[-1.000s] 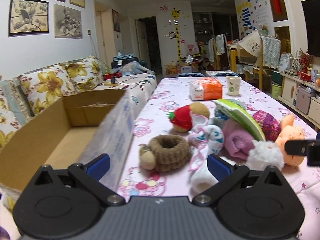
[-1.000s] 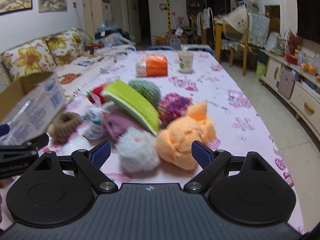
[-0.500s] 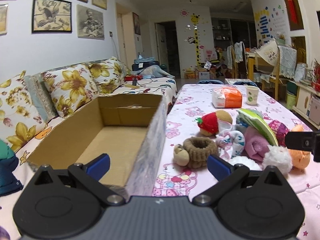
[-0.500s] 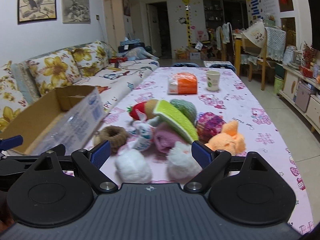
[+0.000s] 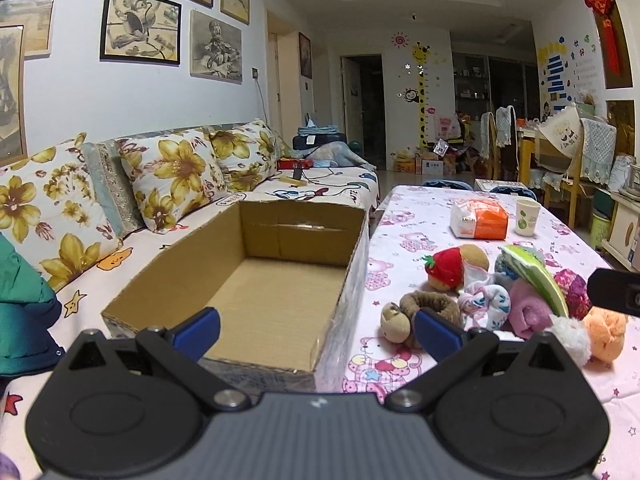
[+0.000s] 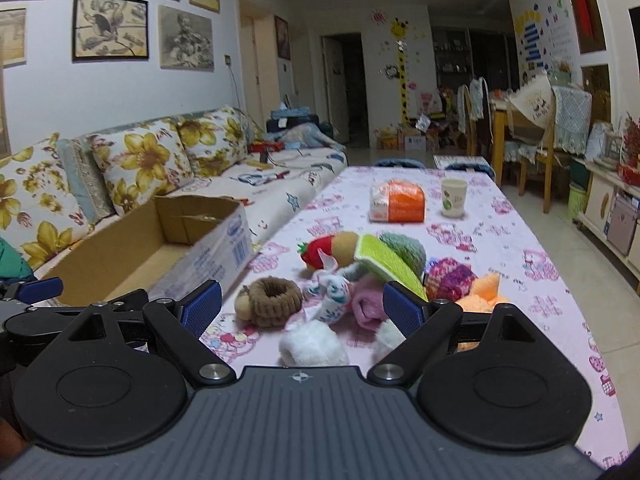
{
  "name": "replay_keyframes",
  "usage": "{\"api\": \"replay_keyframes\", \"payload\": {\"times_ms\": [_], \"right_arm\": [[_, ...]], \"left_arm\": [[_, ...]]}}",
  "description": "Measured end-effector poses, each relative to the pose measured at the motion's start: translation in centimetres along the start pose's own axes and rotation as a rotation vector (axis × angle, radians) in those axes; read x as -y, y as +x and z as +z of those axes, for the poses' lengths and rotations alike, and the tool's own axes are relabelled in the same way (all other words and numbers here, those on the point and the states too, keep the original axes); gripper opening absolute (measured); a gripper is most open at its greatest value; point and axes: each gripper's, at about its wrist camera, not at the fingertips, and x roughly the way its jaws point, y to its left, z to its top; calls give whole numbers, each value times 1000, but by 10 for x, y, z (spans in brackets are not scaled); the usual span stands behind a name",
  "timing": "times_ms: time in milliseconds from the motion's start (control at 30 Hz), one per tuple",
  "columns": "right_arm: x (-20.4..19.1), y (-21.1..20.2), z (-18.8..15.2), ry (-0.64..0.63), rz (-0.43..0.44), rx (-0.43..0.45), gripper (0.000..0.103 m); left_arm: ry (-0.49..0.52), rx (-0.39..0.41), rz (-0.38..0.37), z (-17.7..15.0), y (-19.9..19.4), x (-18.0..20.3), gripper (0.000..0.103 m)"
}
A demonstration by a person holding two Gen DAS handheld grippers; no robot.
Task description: Organize soft objects
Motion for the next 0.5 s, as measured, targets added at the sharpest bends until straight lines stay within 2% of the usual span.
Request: {"api": "replay_keyframes", "payload": {"times_ms": [200,500], "right_arm": [[0,0,0,-6,20,5,103],[0,-2,-5,-42,-4,28,103]], "left_arm": [[10,18,2,3,-9,2,102],[22,26,6,4,-15,8,102]]}}
